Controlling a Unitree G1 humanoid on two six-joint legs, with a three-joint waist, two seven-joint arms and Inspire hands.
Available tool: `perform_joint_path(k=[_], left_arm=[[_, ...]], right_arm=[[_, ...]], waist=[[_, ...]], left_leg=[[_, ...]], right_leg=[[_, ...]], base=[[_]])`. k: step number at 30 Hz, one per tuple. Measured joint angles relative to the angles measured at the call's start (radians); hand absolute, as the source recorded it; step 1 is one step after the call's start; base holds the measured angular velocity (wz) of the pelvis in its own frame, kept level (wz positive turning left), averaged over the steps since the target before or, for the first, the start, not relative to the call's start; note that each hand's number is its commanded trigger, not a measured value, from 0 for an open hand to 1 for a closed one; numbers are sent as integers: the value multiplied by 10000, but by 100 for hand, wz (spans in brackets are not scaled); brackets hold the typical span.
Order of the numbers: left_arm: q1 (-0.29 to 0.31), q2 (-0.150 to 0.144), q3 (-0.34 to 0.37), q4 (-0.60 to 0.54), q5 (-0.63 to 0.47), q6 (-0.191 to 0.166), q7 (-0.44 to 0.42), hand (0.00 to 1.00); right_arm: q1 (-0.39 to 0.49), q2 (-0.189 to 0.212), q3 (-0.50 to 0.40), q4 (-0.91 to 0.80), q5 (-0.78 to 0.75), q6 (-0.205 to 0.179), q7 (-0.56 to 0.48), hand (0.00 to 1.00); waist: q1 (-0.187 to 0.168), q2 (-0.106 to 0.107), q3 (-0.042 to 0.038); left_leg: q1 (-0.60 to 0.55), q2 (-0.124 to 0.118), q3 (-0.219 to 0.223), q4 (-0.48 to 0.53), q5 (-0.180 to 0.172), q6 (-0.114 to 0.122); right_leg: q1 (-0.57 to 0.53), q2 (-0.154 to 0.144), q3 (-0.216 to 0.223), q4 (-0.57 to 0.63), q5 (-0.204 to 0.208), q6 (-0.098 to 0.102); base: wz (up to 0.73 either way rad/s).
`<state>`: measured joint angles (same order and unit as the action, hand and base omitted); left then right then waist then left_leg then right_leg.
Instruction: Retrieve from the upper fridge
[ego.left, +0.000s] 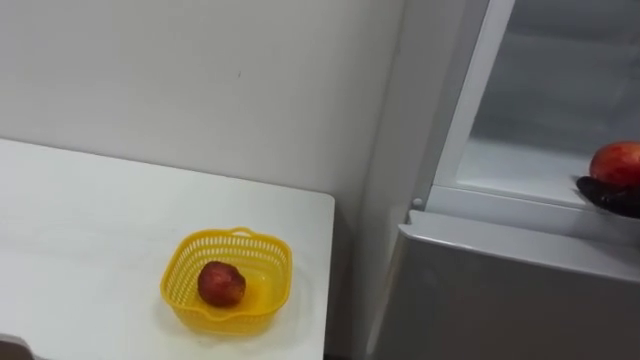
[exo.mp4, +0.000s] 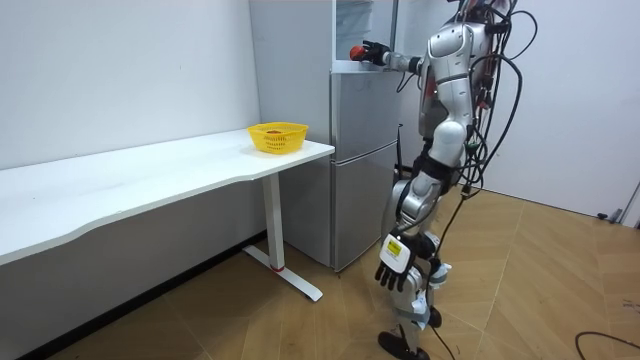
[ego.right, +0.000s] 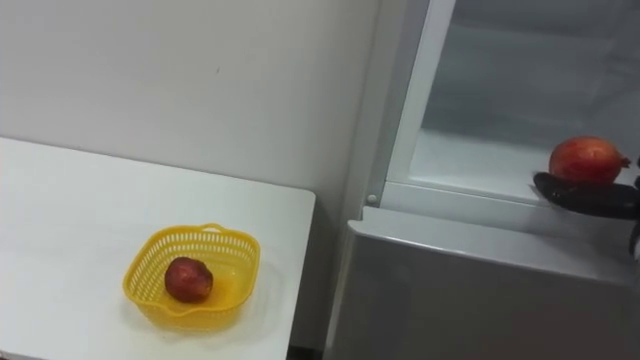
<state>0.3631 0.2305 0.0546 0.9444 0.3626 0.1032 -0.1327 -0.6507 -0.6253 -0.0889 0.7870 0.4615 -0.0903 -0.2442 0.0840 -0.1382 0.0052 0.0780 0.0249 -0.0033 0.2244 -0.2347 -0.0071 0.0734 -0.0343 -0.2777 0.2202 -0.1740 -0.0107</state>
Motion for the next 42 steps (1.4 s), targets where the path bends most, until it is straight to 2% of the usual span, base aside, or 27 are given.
perform_joint_path(k=[6, 10, 19, 30, 39, 40, 41, 42], left_arm=[[-18, 25, -15, 0, 3, 1, 144, 0], [-16, 167, -20, 1, 3, 1, 141, 0], [-15, 325, -228, 1, 6, -1, 139, 0], [-117, 356, -406, 76, 5, -12, 140, 0], [-218, 376, -408, 204, 5, -22, 139, 0], [-218, 378, -408, 204, 3, -22, 139, 0], [-218, 379, -408, 204, 0, -22, 138, 0], [-218, 380, -406, 205, 4, -22, 138, 0]], right_arm=[[-92, -336, 555, 296, -370, -10, 227, 0], [-113, -463, 702, 388, -445, -9, 404, 0], [-116, -476, 722, 448, -443, -44, 518, 0], [-212, -600, 1072, 655, -418, -178, 712, 0], [-212, -603, 1076, 654, -401, -186, 741, 0], [-213, -604, 1079, 660, -390, -191, 741, 5], [-213, -605, 1081, 667, -383, -197, 744, 41], [-214, -606, 1085, 670, -391, -200, 748, 100]], waist=[[15, -20, -18], [29, -19, -17], [31, -40, 1], [26, -110, 56], [25, -119, 61], [26, -119, 61], [26, -119, 61], [27, -121, 60]], left_leg=[[-117, 2, -6, 102, 0, 0], [-130, 6, -8, 112, 0, -1], [-131, 5, -9, 112, 0, -1], [-126, 6, -7, 106, 1, -2], [-124, 6, -5, 102, 1, -2], [-124, 7, -6, 101, 1, -2], [-125, 7, -6, 100, 1, -2], [-124, 7, -5, 100, 1, -2]], right_leg=[[-75, 6, -3, 0, 3, -5], [-76, 9, -17, 1, 6, -10], [-66, 14, -14, -4, 6, -10], [-79, 19, 1, -18, 5, -10], [-91, 21, 10, -15, 5, -11], [-91, 21, 10, -16, 5, -11], [-91, 21, 10, -16, 5, -11], [-91, 21, 11, -14, 5, -11]], base=[[0], [0], [0], [0], [0], [0], [0], [0]])
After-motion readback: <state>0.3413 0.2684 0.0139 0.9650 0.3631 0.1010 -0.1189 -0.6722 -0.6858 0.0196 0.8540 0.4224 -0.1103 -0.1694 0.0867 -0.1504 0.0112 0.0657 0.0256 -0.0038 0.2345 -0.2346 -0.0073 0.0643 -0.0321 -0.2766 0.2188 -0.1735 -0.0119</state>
